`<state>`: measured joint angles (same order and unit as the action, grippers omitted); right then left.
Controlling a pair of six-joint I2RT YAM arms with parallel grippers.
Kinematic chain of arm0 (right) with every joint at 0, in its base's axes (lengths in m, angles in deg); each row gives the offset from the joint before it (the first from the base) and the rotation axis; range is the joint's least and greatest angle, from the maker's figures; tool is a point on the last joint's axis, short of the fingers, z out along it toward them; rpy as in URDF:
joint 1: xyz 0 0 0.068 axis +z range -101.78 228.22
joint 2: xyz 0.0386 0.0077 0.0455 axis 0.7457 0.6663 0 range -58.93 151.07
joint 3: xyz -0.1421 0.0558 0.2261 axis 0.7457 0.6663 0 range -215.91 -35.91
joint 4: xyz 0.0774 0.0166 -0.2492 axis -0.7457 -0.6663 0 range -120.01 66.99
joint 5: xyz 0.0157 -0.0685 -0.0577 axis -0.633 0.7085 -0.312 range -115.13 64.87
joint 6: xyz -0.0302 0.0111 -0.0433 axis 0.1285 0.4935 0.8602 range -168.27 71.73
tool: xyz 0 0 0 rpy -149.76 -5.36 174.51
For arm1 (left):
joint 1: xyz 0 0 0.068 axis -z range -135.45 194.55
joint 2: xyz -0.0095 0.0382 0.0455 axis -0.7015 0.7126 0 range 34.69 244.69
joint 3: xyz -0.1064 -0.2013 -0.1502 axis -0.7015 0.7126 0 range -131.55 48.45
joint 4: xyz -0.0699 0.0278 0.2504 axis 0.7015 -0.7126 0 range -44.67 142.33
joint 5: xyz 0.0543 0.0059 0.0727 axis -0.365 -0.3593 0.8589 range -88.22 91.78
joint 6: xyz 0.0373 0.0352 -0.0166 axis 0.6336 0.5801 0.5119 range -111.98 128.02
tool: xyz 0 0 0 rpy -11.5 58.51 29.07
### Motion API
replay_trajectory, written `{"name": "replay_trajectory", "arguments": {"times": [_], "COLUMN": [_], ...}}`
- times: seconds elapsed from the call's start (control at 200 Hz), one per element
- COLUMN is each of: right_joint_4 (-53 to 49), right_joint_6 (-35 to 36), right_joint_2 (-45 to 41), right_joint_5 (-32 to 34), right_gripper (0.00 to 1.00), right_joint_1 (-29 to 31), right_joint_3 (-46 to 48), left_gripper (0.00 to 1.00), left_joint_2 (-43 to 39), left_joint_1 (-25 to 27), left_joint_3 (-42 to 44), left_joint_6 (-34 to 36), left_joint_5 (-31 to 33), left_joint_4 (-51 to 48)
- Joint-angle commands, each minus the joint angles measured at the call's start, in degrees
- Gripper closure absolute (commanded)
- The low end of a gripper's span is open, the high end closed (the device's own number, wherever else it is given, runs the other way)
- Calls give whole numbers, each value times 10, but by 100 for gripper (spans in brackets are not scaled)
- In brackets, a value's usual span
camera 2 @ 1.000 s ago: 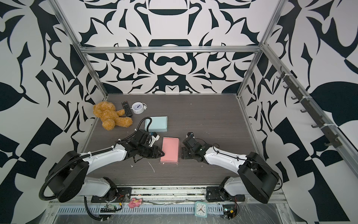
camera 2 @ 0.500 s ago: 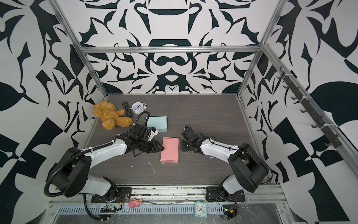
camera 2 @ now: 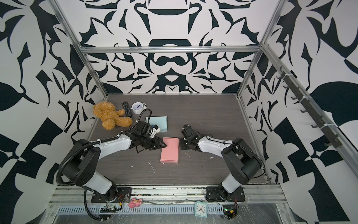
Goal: Fold the paper box
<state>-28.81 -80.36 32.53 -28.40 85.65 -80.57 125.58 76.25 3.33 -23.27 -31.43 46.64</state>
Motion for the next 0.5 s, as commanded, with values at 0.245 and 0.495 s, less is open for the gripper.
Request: {"name": "replay_trajectory", "arguments": {"times": [0.245,0.495], "right_joint_4": [33,56], "right_joint_6": [-7,-27], "right_joint_2": [20,23], "right_joint_5": [-23,-43], "right_gripper": [89,90], "right_joint_1": [-3,-1], "right_joint_3": [-36,-34], "left_gripper": [53,54], "left_joint_2": [30,36], "left_joint_1": [-3,-3], "left_joint_3": [-16,-21], "left_joint_6": [-25,-27], "left_joint_5": [-38,-42], "left_joint_4": [51,57]}}
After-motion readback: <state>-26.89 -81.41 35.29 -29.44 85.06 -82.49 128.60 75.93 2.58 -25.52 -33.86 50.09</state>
